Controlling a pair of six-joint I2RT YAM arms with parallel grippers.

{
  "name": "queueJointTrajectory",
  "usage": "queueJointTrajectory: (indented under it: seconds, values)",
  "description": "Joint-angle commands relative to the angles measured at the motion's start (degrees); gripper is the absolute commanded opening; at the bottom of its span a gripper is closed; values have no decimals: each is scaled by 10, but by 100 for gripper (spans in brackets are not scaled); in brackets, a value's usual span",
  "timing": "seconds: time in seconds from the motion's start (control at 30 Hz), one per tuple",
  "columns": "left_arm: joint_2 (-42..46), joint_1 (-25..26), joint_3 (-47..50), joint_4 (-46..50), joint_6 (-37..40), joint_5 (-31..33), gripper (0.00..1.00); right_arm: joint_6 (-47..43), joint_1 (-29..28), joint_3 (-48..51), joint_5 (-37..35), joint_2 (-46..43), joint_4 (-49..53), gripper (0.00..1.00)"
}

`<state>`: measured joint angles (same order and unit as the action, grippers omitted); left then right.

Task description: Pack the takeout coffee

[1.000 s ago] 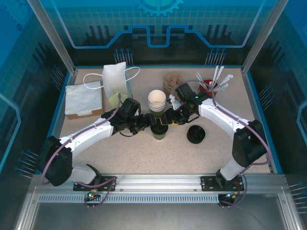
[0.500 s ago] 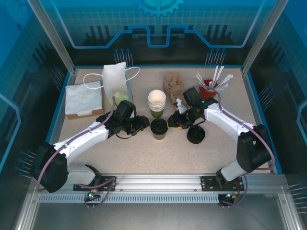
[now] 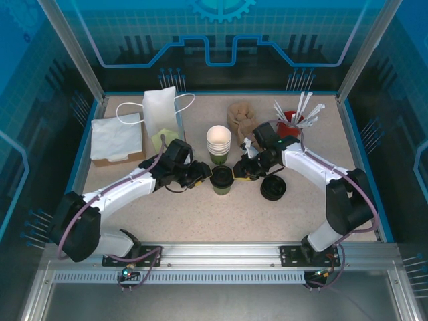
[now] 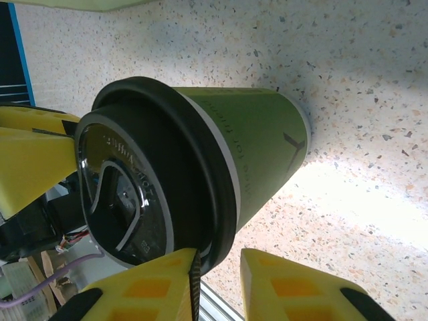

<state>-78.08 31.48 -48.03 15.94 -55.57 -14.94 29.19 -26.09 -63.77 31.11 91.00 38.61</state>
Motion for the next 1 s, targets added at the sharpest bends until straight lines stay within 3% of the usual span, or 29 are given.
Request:
queueJointTrajectory:
  seconds: [0.0, 0.53, 0.97]
  values:
    - [-8, -5, 5, -11, -3, -17, 39, 3, 2, 6, 16, 8, -3, 23]
    - [-29, -5, -1, 5, 16, -13, 20, -12, -2, -4, -5, 23, 24, 16]
    - [-39, -5, 17, 17, 23, -3, 15, -29, -7, -4, -31, 48, 58, 14]
